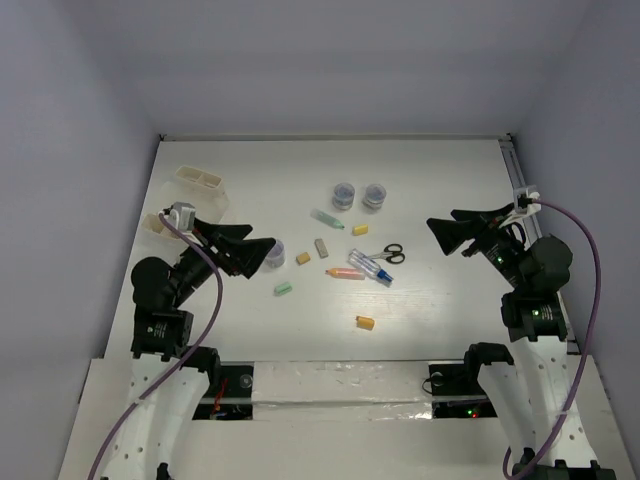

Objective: Sort the stationery into containers
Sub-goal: Pick up the stationery from the center of the board.

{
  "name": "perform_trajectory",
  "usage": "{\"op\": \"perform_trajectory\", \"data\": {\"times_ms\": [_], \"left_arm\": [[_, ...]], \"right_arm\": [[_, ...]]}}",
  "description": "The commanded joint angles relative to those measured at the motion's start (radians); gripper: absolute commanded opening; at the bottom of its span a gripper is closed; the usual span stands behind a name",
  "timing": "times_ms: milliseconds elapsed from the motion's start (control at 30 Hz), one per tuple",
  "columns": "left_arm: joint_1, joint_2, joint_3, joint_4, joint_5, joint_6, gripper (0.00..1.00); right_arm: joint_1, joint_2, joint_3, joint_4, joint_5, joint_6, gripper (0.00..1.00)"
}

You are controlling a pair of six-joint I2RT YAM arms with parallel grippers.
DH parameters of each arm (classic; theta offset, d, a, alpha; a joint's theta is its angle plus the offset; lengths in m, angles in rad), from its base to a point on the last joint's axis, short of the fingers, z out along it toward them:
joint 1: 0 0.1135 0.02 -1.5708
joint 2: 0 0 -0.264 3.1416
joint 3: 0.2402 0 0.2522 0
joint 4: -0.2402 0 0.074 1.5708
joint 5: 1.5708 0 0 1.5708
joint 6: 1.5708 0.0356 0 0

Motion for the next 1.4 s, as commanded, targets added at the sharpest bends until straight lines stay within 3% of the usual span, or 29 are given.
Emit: {"op": "perform_trajectory", "data": {"times_ms": [0, 133, 233, 333, 400, 433, 533, 633, 767, 1000, 1367], "left_arm": [[0.005, 0.038, -0.008, -0.039, -0.022, 0.035, 0.99], [0.005, 0.051, -0.038, 0.002, -0.082, 0.018, 0.99], [0.005, 0.063, -0.046, -0.004, -0.197, 0.006, 0.99], [-0.066, 0.109, -0.025, -0.041, -0.368, 0.007, 0.99], [-0.174, 0.146, 0.009, -0.079, -0.504, 0.021, 0.99], [-0.225, 0.153, 0.018, -0.107, -0.671, 0.031, 0.99], [-0.438, 0.219, 0.066, -0.154, -0.994, 0.042, 0.99], [-0.564, 0.386, 0.136, -0.219, -1.18, 0.055, 0.99], [-0.586, 0.607, 0.221, -0.282, -1.266, 0.053, 0.99], [-0.586, 0.779, 0.272, -0.342, -1.382, 0.064, 0.98], [-0.543, 0.96, 0.259, -0.262, -1.262, 0.108, 0.94]], "right_arm": [[-0.004, -0.007, 0.0, 0.057, -0.02, 0.001, 0.94], [-0.004, -0.006, 0.005, 0.042, -0.019, -0.002, 0.95], [-0.004, -0.007, 0.003, 0.047, -0.016, -0.003, 0.95], [-0.004, -0.006, 0.003, 0.053, -0.017, 0.0, 0.96], [-0.004, -0.003, 0.002, 0.051, -0.022, 0.001, 0.97], [-0.004, -0.001, 0.0, 0.054, -0.023, 0.003, 0.98], [-0.004, 0.008, -0.004, 0.054, -0.033, 0.007, 1.0], [-0.004, 0.011, 0.0, 0.044, -0.028, 0.004, 1.0], [-0.004, 0.008, 0.0, 0.033, -0.019, -0.002, 1.0], [-0.004, 0.007, 0.0, 0.033, -0.02, 0.0, 1.0], [-0.004, 0.008, -0.003, 0.033, -0.028, 0.0, 1.0]]}}
